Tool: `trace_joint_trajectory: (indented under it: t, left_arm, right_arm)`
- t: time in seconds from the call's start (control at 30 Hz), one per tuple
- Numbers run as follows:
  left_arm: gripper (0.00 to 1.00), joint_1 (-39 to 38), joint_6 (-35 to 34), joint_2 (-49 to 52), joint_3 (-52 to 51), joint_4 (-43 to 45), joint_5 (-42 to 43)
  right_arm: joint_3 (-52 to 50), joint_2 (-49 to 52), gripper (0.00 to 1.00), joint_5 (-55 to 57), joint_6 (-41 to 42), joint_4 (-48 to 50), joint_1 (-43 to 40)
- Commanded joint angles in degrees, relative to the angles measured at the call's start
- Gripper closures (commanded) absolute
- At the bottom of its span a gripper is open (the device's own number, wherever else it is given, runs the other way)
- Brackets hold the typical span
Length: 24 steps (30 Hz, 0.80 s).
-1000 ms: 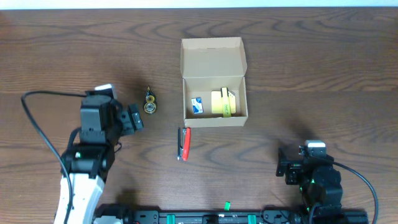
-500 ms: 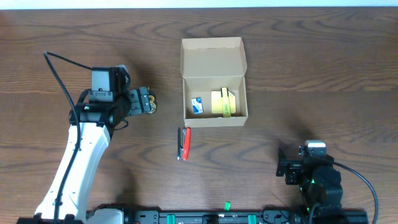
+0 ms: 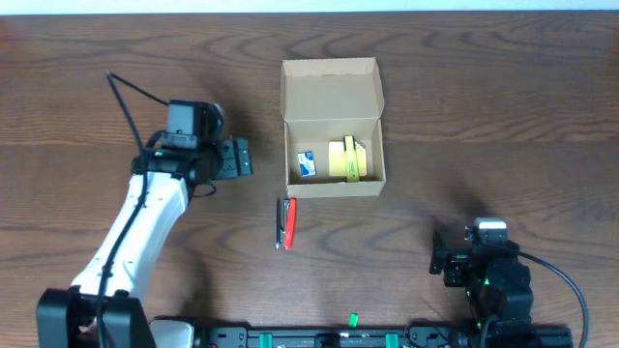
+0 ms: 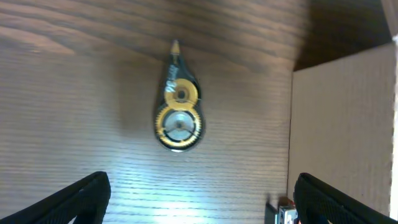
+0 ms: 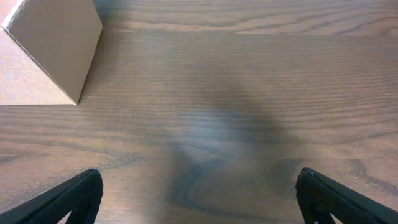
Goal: Pack container
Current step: 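Move the left gripper over the yellow correction tape dispenser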
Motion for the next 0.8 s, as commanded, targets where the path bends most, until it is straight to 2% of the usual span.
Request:
trace_joint_trajectory:
  t: [0.0, 0.17, 0.47, 0.77]
  left_arm:
    - [0.05, -0.2, 1.0, 0.9, 1.4, -0.1, -0.8]
    - [0.05, -0.2, 0.7, 0.9, 2.7, -1.6, 0.0]
    - [0.05, 0.0, -3.1, 0.9, 12.3, -19.1, -6.3]
    - [0.05, 0.0, -4.2, 2.4, 12.8, -20.3, -4.9]
  right_arm:
    - [-0.7, -0.4, 0.01, -0.2, -0.9, -0.3, -0.4]
    - [-0.7, -0.4, 0.01, -0.2, -0.9, -0.3, -0.4]
    - [-0.7, -0.4, 0.01, -0.2, -0.9, -0.3, -0.4]
    - [-0.7, -0.4, 0.01, -0.2, -0.9, -0.3, -0.4]
